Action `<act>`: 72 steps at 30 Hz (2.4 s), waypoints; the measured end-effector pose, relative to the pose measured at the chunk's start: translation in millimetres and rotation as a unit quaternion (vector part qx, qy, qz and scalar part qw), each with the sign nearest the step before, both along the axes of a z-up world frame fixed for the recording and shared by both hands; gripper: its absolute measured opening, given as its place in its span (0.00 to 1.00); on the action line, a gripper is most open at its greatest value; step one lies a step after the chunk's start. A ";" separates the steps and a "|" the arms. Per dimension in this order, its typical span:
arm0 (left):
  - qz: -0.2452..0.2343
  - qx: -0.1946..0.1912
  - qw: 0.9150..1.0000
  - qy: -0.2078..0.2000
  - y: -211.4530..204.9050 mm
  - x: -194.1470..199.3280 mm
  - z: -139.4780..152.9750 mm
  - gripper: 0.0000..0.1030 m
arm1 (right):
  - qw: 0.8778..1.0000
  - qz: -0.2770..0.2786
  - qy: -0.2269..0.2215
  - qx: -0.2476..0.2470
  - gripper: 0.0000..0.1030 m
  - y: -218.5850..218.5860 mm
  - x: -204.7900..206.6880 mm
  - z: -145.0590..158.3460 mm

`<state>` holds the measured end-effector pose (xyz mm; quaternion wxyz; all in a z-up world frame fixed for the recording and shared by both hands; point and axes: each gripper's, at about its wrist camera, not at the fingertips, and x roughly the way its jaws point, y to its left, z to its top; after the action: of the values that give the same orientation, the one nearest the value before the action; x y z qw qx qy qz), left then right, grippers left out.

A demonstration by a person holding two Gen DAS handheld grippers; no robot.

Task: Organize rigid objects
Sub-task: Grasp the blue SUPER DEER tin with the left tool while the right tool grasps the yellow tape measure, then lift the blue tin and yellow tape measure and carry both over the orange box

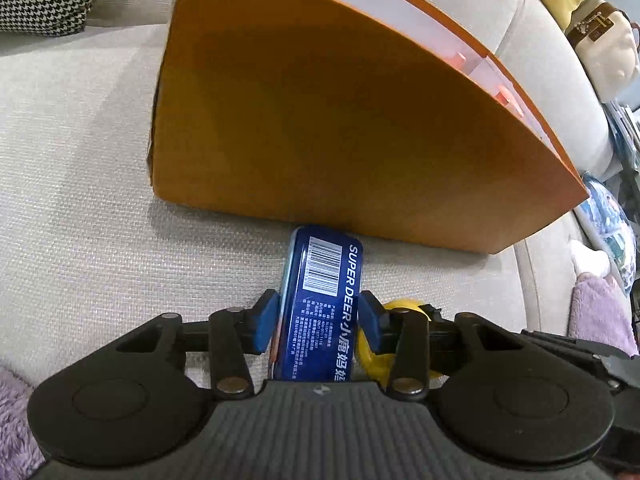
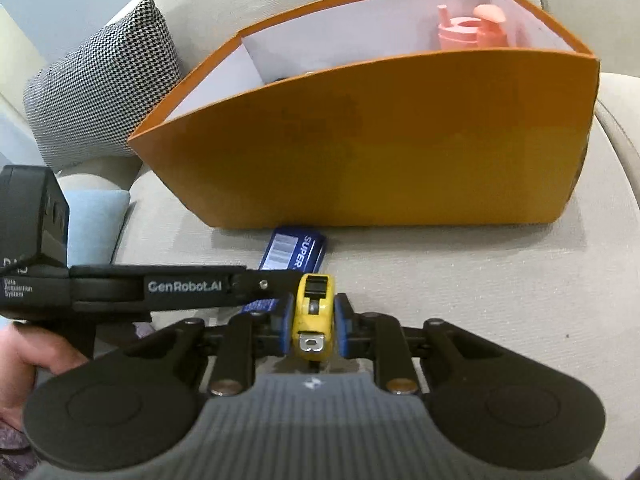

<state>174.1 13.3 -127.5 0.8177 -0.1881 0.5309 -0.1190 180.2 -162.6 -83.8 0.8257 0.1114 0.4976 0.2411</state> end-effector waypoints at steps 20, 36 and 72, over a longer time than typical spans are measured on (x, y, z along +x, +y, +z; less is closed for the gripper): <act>0.003 -0.049 0.998 0.035 3.1 -5.6 6.8 0.15 | 1.000 -0.013 -0.001 -0.007 0.20 -1.2 3.3 -5.4; -0.004 -0.063 0.998 -0.004 12.3 -16.1 48.2 0.14 | 0.999 -0.026 -0.015 0.016 0.20 -17.4 4.2 21.7; -0.033 -0.092 0.974 0.202 -28.1 160.7 6.3 0.14 | 0.991 -0.063 -0.119 -0.003 0.20 -49.4 133.8 79.3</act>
<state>334.8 -14.8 -121.2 0.6683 -0.2656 0.6777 -0.1535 314.0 -211.9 -4.5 0.8928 0.1104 0.3888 0.1989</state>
